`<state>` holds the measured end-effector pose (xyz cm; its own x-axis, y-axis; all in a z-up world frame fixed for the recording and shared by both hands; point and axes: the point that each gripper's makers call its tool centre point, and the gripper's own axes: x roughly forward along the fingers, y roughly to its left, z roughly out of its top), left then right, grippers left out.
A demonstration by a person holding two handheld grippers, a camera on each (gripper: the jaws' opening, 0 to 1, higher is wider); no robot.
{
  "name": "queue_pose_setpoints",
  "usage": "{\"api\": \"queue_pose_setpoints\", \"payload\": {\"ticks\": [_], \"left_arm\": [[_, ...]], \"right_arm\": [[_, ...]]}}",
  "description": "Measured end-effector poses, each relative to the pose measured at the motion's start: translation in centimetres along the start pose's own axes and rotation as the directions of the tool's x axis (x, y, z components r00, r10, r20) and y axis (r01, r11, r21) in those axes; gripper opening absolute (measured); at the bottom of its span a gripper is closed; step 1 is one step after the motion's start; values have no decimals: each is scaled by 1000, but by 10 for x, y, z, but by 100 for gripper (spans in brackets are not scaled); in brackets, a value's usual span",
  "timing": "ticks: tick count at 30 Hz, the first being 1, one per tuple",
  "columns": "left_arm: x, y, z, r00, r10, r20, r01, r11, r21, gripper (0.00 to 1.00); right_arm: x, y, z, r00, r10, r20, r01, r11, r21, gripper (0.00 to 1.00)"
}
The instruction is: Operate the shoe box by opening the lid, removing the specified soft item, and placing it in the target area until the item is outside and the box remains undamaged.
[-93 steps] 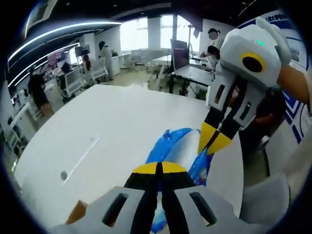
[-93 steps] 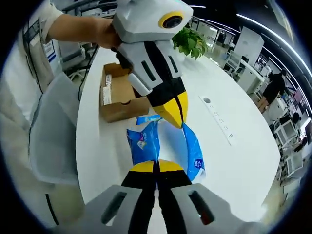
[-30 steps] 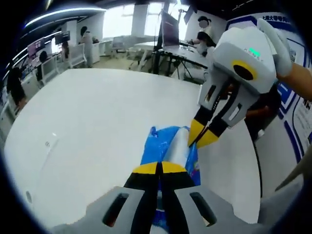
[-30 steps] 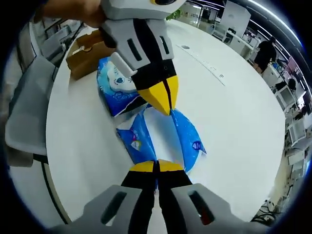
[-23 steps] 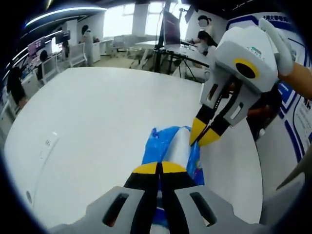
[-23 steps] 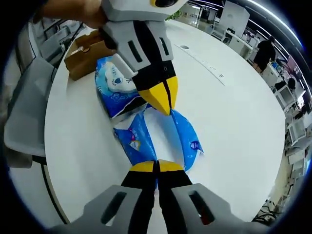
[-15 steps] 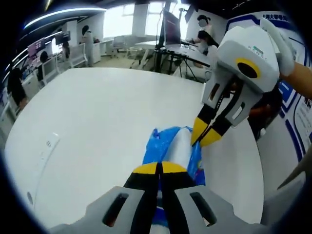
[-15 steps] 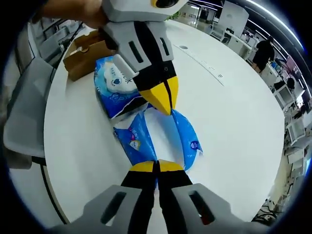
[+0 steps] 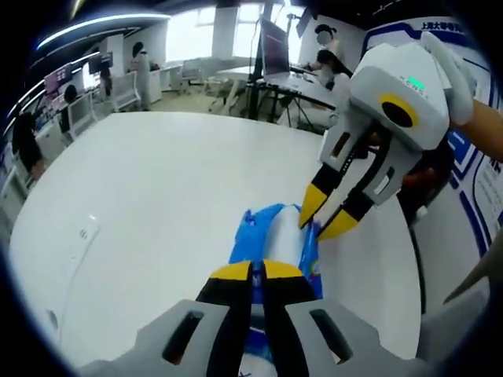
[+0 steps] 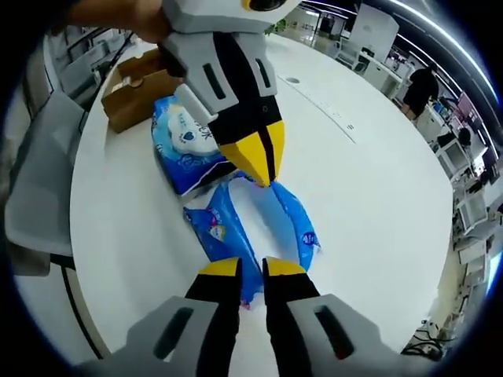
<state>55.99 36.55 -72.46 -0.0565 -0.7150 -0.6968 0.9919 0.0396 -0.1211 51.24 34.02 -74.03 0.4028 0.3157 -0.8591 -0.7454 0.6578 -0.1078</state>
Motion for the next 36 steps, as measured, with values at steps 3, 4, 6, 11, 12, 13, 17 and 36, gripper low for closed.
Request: {"api": "queue_pose_setpoints", "payload": {"ticks": [3,4,6,11,12,13,17,36], "left_arm": [[-10,0,2,1000,8,-6,-7,1000,17,3],[-13,0,3,1000,9,-6,-9,1000,21,3],[-20,1,4,1000,15,-5,-15,1000,24,5],[-35,-2,5,1000,25,-12,-25,999,40,10],[-37,-2,5,999,30,-15,-29,999,42,11],[-42,-4,5,999,35,-19,-34,998,43,12],[-58,-7,4,998,52,-22,-52,998,41,16],[-135,-31,-16,993,114,4,-114,993,20,34]], "right_arm": [[-5,1,4,1000,-12,2,12,1000,-3,11],[-8,1,7,1000,-15,4,15,1000,-5,12],[-12,2,11,1000,-22,8,22,1000,-7,13],[-23,6,18,999,-32,13,32,999,-12,16],[-25,8,20,999,-33,13,33,999,-14,17],[-28,10,22,999,-34,14,34,999,-15,17],[-40,14,28,999,-49,18,49,999,-17,20],[-73,53,68,996,-47,76,49,999,-20,28]]}}
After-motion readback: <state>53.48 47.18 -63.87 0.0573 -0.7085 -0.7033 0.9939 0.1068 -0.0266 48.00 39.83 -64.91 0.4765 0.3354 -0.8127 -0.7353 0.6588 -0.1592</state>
